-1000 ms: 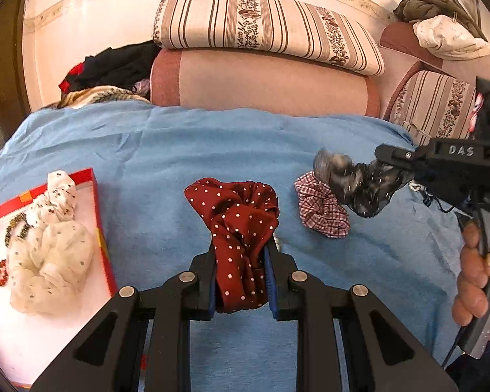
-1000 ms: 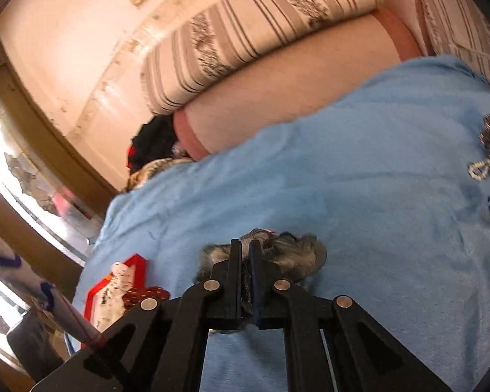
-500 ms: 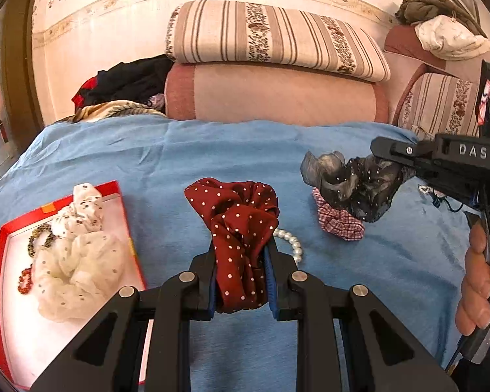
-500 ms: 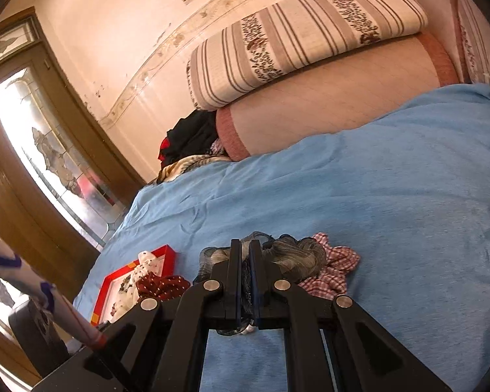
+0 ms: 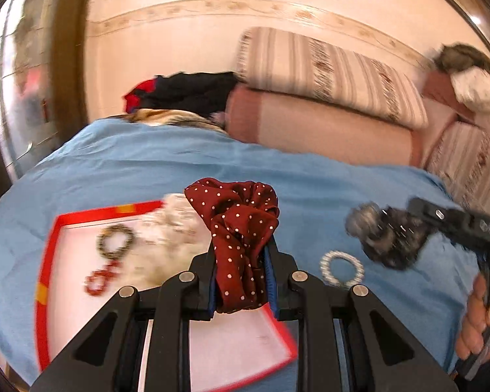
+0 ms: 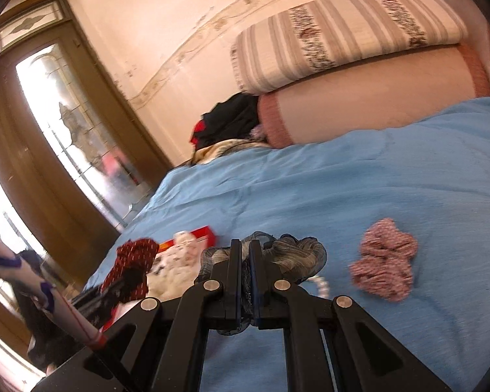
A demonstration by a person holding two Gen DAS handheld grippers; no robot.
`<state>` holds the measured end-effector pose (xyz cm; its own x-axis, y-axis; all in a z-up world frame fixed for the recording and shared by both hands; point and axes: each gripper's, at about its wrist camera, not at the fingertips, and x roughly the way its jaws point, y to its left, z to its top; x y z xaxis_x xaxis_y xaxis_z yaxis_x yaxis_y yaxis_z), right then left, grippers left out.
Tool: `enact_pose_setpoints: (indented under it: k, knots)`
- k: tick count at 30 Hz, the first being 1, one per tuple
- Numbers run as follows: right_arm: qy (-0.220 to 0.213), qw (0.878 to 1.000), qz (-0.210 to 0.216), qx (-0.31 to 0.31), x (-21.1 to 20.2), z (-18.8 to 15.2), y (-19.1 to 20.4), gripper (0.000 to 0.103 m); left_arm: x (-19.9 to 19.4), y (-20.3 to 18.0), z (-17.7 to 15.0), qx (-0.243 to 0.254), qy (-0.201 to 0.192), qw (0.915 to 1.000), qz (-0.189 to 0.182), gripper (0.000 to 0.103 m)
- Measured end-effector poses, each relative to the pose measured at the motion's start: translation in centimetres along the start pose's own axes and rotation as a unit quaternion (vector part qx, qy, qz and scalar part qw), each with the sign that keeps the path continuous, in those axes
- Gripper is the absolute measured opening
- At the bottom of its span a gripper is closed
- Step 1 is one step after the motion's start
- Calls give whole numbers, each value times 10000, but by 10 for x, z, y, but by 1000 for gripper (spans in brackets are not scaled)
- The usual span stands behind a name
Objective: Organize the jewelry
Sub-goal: 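Carry the red polka-dot and grey scrunchies over the box with both grippers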
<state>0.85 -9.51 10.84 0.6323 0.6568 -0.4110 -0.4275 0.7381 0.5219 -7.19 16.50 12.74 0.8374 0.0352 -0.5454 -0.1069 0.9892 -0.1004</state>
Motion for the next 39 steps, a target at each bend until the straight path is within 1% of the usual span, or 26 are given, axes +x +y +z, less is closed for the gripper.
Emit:
enact_pose_setpoints:
  k: [4,9,11,14,17,22,26,31,36,39]
  knots:
    - [113,9993,300,-184,12,-9,33,5,-4,45,-1,-294,-46,9991,305,22]
    - [348,9966,669,-334,32,-24,70,5,-4,94,-8,-621,30,9961,632,22]
    - [471,9949,797,-399,43,-32,84,5,-4,107,-10,-656,72,9947,786,22]
    - [640,9924,954,-446,58,-42,102,5,-4,121,-14,-794,155,9931,851,22]
    - [808,9897,1057,-529,71,-51,116,5,-3,127,-20,-847,266,9925,835,22]
    - [1013,9855,1157,-711,88,-68,136,5,1,123,-28,-855,457,9922,780,22]
    - [1105,9842,1131,-796,98,-74,139,5,4,120,-34,-791,613,9915,836,22]
    - [1220,9824,1122,-863,105,-81,141,5,3,122,-40,-919,704,9898,834,22]
    - [1452,9796,1023,-938,117,-92,140,5,7,120,-45,-890,797,9887,901,22]
    - [1465,9796,958,-988,118,-94,138,5,14,121,-48,-909,908,9873,937,22]
